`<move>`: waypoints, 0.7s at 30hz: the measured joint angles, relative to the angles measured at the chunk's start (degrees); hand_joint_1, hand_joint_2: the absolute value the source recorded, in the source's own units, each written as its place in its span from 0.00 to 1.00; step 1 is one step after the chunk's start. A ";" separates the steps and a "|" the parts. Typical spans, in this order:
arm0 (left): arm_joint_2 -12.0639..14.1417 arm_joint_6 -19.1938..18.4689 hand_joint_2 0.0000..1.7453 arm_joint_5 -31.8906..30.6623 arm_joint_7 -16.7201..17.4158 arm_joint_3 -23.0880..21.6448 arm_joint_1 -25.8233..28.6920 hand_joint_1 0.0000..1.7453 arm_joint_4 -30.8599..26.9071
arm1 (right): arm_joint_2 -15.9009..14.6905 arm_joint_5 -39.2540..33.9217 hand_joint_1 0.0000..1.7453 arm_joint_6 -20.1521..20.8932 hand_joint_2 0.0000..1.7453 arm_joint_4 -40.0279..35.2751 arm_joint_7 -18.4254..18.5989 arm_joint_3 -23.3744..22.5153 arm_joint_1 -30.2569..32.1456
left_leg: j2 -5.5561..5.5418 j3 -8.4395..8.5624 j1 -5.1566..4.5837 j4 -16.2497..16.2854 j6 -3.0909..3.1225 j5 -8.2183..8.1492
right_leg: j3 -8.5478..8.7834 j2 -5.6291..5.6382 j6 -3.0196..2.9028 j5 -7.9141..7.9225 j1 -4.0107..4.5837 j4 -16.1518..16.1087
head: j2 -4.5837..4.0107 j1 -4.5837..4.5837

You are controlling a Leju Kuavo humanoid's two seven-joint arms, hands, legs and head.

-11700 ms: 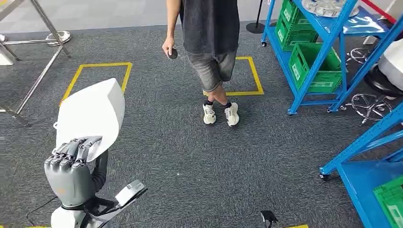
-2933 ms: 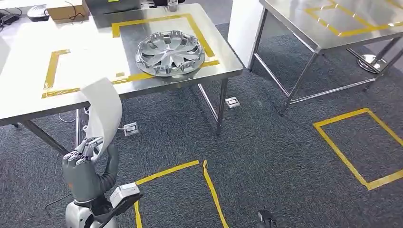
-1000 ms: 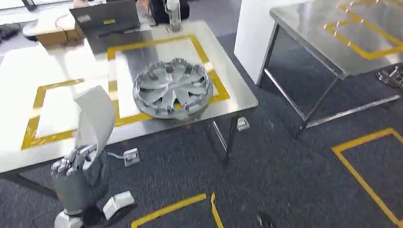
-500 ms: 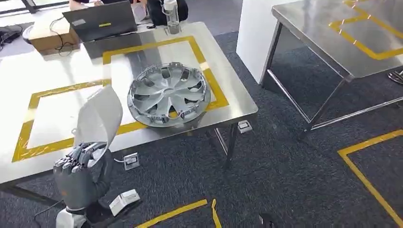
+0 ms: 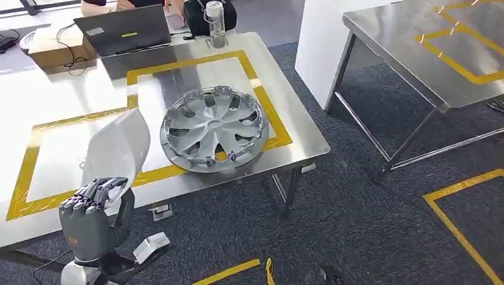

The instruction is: Take the parts from the cabinet and place them on the table.

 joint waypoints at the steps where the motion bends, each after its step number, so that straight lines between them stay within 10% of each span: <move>1: -0.02 0.00 1.00 -0.32 0.02 0.04 -0.18 1.00 0.07 | 0.04 0.02 0.00 0.04 0.00 0.00 -0.02 0.00 -0.10 | 0.17 0.48 0.06 -0.26 0.40 -0.26 | -1.78 0.02 0.17 -1.35 -0.10 3.13 | 0.00 0.11; 3: -0.02 -0.04 1.00 -0.63 0.26 0.09 -0.23 1.00 0.31 | 0.02 0.04 0.00 0.07 0.00 0.00 -0.17 0.00 0.00 | 0.19 0.99 0.06 -0.30 0.71 -0.94 | -7.61 0.01 0.54 -4.33 -0.24 12.13 | 0.00 0.13; 5: -0.02 -0.09 1.00 -0.85 0.48 0.35 -0.07 1.00 0.70 | 0.02 0.07 0.00 0.26 0.00 0.00 0.00 0.00 0.29 | 0.01 1.71 0.09 -0.21 0.73 -1.77 | -11.95 0.01 0.86 -3.57 -0.36 16.47 | 0.00 0.18; 9: -0.02 -0.09 1.00 -0.81 0.79 0.66 -0.10 1.00 1.14 | 0.05 0.07 0.00 0.77 0.00 0.00 0.00 0.00 0.34 | -0.21 3.51 0.29 0.20 -0.22 -4.02 | -7.98 -0.34 1.15 7.97 -0.86 1.21 | 0.00 0.20; 15: 0.07 0.96 1.00 -2.36 0.87 2.14 -0.59 1.00 2.25 | 0.02 0.63 0.00 1.05 0.00 0.02 -0.48 -0.02 0.25 | -0.20 5.05 0.04 0.01 -1.82 -4.76 | -6.17 -0.11 -0.66 6.14 -0.30 -0.33 | 0.00 0.15; 18: 0.46 0.98 1.00 -1.86 0.33 2.88 -1.99 1.00 3.82 | 0.02 0.59 0.00 1.49 0.00 0.02 -0.61 -0.04 0.05 | -0.23 5.66 -0.11 -0.67 -0.12 -5.06 | -5.84 0.01 -0.84 5.77 -0.38 -0.35 | 0.00 -0.26; 21: 0.98 1.27 1.00 -2.03 -0.50 3.69 -3.55 1.00 5.81 | 0.00 0.04 0.00 1.99 0.00 0.02 -0.59 -0.17 0.07 | -0.23 5.71 -0.03 -0.86 -0.10 -5.07 | -5.82 -0.01 -1.12 5.58 -0.18 -0.34 | 0.00 -0.24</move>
